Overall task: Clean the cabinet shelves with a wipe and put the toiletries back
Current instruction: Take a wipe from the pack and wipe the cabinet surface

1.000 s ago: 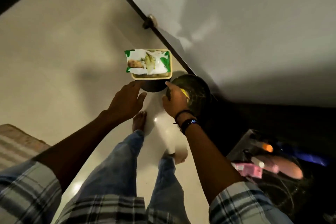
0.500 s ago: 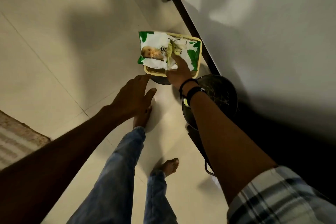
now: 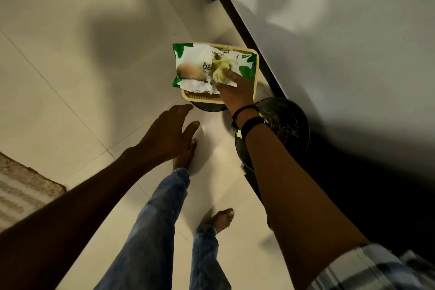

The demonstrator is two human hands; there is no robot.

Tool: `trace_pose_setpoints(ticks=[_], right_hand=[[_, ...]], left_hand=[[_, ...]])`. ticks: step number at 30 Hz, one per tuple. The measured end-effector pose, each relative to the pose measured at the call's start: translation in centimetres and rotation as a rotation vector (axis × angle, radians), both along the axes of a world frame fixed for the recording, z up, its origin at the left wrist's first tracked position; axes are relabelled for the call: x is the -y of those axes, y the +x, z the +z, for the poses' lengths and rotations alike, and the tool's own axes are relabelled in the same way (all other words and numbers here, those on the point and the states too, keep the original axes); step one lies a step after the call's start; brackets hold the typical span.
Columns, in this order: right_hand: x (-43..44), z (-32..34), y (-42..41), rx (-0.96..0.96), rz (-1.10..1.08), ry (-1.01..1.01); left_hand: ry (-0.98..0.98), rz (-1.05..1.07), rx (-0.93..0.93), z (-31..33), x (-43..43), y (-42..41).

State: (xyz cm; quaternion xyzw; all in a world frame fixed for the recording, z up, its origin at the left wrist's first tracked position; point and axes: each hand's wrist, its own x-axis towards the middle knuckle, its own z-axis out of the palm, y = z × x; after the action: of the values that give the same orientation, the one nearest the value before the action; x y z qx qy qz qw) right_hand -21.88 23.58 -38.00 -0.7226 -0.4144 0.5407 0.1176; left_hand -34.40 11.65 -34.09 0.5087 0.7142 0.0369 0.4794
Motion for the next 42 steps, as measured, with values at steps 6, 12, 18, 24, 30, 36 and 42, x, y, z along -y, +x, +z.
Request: trace_pose_setpoints(ticks=[6, 12, 18, 24, 30, 36, 42], right_hand=[[0.6, 1.8, 2.2, -0.159, -0.331, 0.035], [3.2, 4.2, 3.4, -0.373, -0.466, -0.082], [9.3, 12.4, 6.3, -0.557, -0.419, -0.068], [16.2, 20.2, 10.4, -0.53, -0.366, -0.013], [22.5, 24.9, 15.2, -0.487, -0.388, 0.181], [26.8, 29.1, 20.4, -0.41, -0.407, 0.367], [31.1, 31.6, 25.9, -0.597, -0.657, 0.25]], left_hand=[[0.117, 0.089, 0.027, 0.7, -1.2, 0.9], [0.185, 0.292, 0.15, 2.7, -1.4, 2.1], [0.096, 0.489, 0.291, 8.4, -0.6, 4.4], [0.04, 0.466, 0.543, 16.6, 3.3, 8.0], [-0.117, 0.63, 0.708, 22.7, 7.7, 13.4], [-0.038, 0.372, 0.797, 26.0, 12.1, 18.5], [0.058, 0.206, 0.796, 27.4, 14.3, 24.1]])
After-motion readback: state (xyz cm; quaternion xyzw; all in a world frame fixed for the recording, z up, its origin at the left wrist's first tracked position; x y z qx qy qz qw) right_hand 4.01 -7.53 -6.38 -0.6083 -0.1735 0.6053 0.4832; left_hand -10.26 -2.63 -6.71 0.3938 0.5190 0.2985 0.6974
